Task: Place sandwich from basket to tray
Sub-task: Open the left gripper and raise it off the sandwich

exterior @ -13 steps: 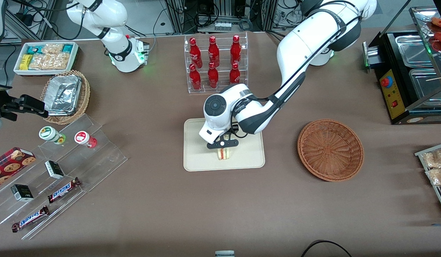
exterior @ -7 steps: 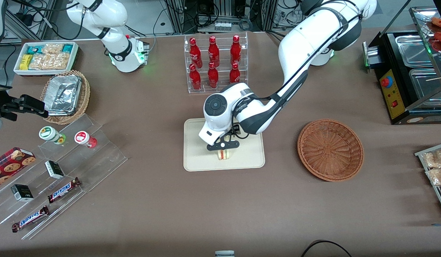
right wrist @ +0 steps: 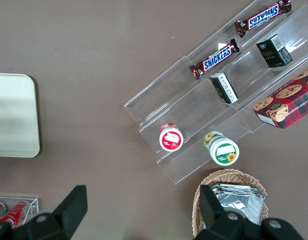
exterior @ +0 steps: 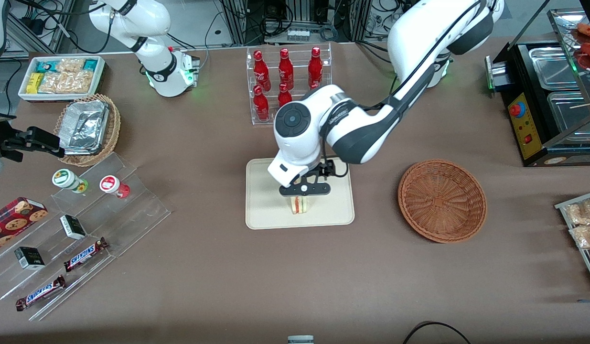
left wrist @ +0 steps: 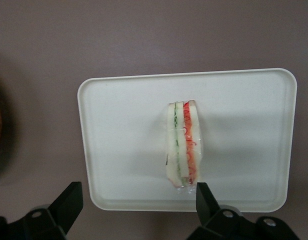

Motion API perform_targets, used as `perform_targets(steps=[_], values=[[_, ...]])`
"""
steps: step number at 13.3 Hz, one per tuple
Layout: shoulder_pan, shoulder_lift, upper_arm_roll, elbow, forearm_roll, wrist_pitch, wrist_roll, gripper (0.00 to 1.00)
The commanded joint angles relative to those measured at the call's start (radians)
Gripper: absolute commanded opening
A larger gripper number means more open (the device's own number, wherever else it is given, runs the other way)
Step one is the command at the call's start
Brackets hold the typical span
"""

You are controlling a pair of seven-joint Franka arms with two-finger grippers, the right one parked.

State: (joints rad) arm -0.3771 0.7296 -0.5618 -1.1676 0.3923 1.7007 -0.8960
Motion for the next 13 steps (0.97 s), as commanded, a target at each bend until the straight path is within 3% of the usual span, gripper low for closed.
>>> perform_targets(steps=[1, 6, 12, 13], values=[[0.099, -0.128, -0.001, -0.145, -0.075, 0.016, 0.042, 1.00], [0.233, -0.272, -0.001, -0.319, -0.078, 0.085, 0.043, 1.00], [0.325, -0.314, -0.001, -0.320, -0.082, 0.077, 0.074, 1.00], [0.351, -0.334, 0.000, -0.330, -0.117, 0.067, 0.130, 1.00]])
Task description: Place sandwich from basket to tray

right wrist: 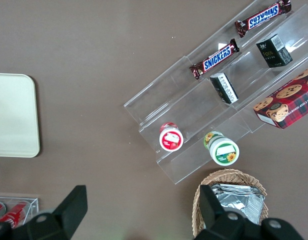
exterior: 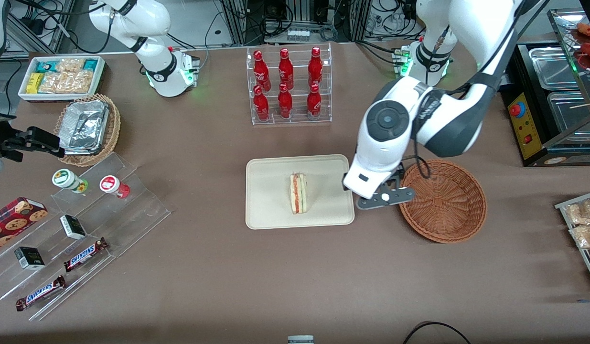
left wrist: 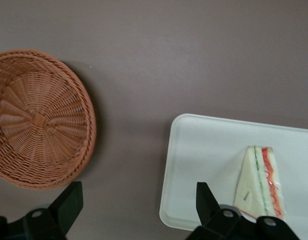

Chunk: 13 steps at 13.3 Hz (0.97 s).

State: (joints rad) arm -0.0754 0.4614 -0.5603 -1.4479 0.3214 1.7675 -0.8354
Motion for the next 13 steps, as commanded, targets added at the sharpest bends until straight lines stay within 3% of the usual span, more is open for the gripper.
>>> perform_targets(steps=[1, 4, 6, 9, 11, 13], values=[[0.078, -0.079, -0.001, -0.061, -0.064, -0.006, 0.112, 1.00], [0.114, -0.150, 0.040, -0.126, -0.128, -0.007, 0.261, 1.00], [0.112, -0.226, 0.127, -0.179, -0.224, -0.002, 0.385, 1.00], [0.111, -0.308, 0.227, -0.219, -0.297, -0.071, 0.596, 1.00], [0.109, -0.342, 0.276, -0.218, -0.300, -0.132, 0.706, 1.00], [0.108, -0.378, 0.366, -0.219, -0.365, -0.189, 0.798, 1.00]])
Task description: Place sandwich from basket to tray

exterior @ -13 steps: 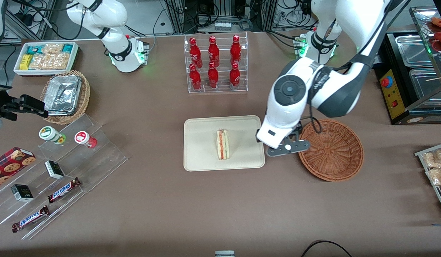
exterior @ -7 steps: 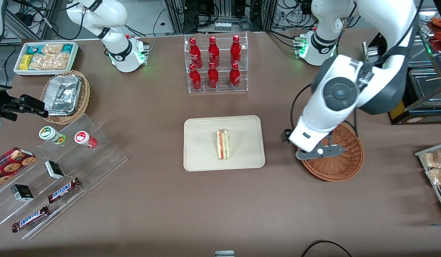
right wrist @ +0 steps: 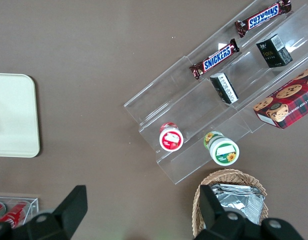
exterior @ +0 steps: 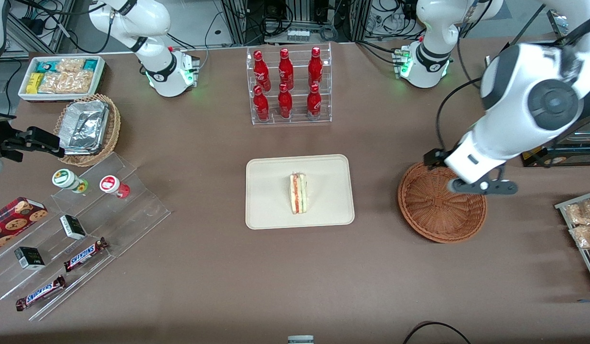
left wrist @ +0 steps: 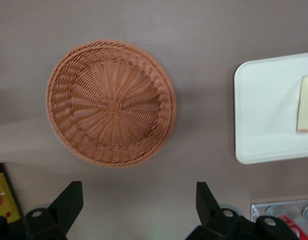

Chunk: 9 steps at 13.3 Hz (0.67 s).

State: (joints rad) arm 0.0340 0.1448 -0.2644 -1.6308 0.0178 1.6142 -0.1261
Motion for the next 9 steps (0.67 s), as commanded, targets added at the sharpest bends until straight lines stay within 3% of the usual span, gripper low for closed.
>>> perform_targets(steps=[1, 9], values=[[-0.006, -0.080, 0.106, -0.037, -0.068, -0.056, 0.136, 1.00], [-0.032, -0.189, 0.217, -0.046, -0.061, -0.172, 0.178, 1.00]])
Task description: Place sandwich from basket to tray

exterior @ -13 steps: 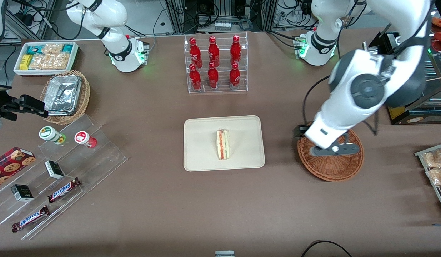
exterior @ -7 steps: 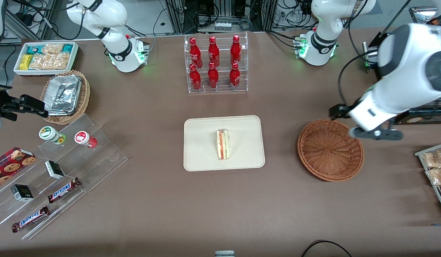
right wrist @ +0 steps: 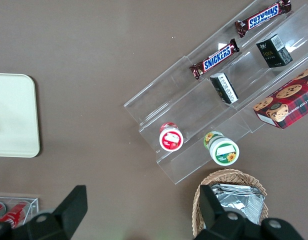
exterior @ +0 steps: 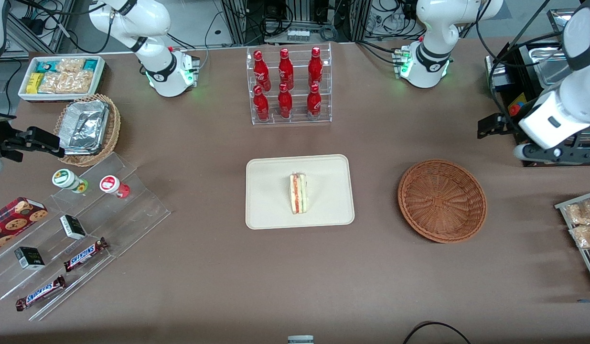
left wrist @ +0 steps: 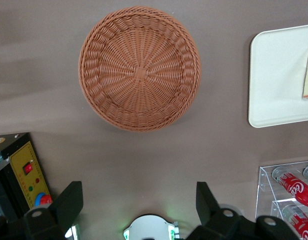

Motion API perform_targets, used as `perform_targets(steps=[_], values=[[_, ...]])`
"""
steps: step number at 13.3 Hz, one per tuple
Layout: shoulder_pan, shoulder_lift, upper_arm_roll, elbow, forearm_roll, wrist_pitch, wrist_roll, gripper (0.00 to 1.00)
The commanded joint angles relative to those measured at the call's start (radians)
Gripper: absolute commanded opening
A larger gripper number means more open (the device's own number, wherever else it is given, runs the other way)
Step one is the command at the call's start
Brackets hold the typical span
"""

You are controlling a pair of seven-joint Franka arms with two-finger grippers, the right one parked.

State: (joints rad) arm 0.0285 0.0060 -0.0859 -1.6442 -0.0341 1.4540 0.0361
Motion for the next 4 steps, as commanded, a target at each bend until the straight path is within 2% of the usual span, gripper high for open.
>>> perform_targets(steps=[1, 4], values=[[-0.035, -0.057, 0.046, -0.031, -0.004, -0.026, 0.016, 1.00], [-0.036, -0.070, 0.066, -0.026, -0.003, -0.047, 0.015, 1.00]])
